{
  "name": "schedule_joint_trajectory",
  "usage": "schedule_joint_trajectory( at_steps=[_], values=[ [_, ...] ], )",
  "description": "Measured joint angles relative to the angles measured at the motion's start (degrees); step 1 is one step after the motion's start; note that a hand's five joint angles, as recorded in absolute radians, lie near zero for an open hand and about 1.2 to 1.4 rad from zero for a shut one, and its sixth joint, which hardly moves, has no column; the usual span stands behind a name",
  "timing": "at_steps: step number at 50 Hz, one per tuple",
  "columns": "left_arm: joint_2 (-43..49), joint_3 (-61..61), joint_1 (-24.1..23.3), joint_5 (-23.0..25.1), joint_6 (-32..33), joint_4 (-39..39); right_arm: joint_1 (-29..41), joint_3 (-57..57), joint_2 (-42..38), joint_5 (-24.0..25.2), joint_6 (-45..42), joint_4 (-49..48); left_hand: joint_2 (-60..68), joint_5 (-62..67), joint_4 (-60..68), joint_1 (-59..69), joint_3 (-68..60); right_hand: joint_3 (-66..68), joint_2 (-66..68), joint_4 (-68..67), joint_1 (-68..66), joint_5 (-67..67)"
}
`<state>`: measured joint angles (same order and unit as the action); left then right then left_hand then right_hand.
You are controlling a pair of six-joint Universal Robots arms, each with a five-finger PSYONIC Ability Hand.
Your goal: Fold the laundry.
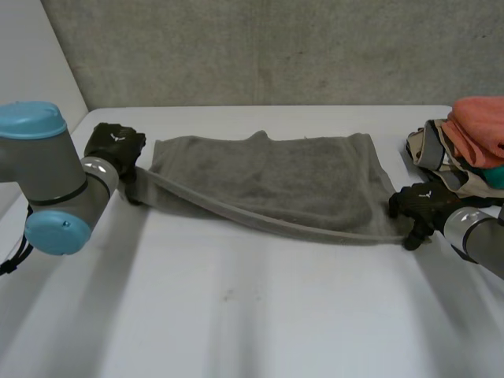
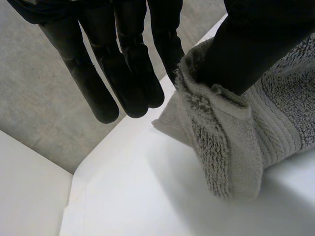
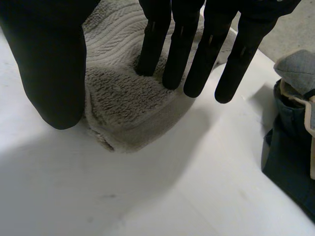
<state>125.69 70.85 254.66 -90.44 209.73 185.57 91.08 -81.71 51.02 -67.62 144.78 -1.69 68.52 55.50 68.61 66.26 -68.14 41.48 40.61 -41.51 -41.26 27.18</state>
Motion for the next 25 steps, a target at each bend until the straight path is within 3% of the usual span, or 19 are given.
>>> schedule_joint_trajectory(
  at_steps=[9, 19, 25],
  values=[
    [-0.3, 0.7, 0.0, 0.0, -0.1, -1.2, 0.5, 3.8, -1.7, 0.0, 0.7, 0.0, 0.0, 0.0, 0.0, 0.0, 0.0, 25.3, 26.4, -25.3, -23.6, 29.0],
    [-5.9, 6.4, -0.2, 0.1, -0.3, -5.7, 1.0, 4.3, 2.3, -0.4, 0.1, 1.9, 0.0, 0.0, 0.0, 0.0, 0.0, 26.8, 27.2, -26.9, -23.6, 29.4],
    [-16.3, 17.9, -0.1, 0.6, 0.9, -9.2, 0.2, 0.5, 10.9, -0.6, -3.5, 11.3, 0.0, 0.0, 0.0, 0.0, 0.0, 26.8, 27.2, -27.0, -23.6, 29.4]
  ],
)
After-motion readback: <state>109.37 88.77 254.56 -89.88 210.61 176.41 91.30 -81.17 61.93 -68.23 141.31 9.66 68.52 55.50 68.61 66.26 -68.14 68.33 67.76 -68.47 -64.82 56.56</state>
